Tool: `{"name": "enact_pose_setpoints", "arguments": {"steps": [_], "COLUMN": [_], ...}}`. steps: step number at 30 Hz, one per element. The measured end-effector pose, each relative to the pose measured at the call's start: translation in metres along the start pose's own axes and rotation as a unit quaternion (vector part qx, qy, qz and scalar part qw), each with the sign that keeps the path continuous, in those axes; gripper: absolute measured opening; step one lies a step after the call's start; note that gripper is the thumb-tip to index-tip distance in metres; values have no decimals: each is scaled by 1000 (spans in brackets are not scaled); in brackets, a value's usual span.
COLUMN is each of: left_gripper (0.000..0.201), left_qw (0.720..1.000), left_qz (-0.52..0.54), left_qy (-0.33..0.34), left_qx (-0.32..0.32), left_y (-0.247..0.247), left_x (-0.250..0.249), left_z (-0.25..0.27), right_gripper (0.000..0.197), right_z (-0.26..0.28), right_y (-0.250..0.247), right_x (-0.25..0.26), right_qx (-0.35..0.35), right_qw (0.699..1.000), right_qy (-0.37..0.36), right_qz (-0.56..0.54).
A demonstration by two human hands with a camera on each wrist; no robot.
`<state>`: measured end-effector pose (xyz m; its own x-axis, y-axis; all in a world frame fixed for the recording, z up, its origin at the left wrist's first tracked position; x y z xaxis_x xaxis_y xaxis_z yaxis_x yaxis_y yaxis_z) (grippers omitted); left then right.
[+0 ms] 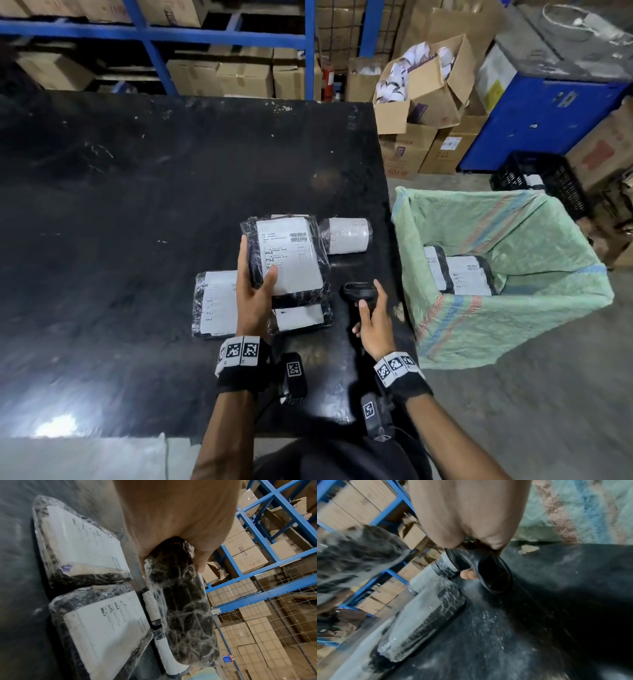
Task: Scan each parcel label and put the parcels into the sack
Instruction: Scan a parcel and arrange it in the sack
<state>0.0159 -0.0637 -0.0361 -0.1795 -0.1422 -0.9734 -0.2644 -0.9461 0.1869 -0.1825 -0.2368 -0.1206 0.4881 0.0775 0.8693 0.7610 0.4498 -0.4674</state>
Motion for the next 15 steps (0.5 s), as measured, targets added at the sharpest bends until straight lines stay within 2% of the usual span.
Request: {"name": "enact_pose_setpoints", "arguments": {"steps": [6,9,11,15], "left_gripper": [77,77,77,75], "left_qw": [1000,1000,1000,999], "left_qz": [-2,-3,-1,9], "left_qy": [-8,-16,-16,-33], "left_qx": [-12,1,7,19], "left_y": [-2,3,7,26], "left_x": [4,11,12,14], "left_z": [21,30,35,44], "right_gripper": [54,56,58,50], "right_z": [-4,-7,-6,-4], "right_y": [13,13,6,-30], "right_x": [-19,-20,-18,21], "right_qx": [-10,3,-12,-33], "right_qw": [999,999,998,998], "right_qy": [12,10,5,-47], "right_qz": [31,43,65,20]}}
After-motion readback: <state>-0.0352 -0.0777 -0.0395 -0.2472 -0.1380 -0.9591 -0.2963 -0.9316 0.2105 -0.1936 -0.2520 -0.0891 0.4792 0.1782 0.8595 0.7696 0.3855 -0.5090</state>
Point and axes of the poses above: each hand's wrist, its own z-axis away from the middle knuckle, its own y-axis out of the palm, x = y × z, the point moved 7 cm from there along -z, towards the middle knuckle, and after that the axes turned 11 degrees about -x, right-handed, at the moved point
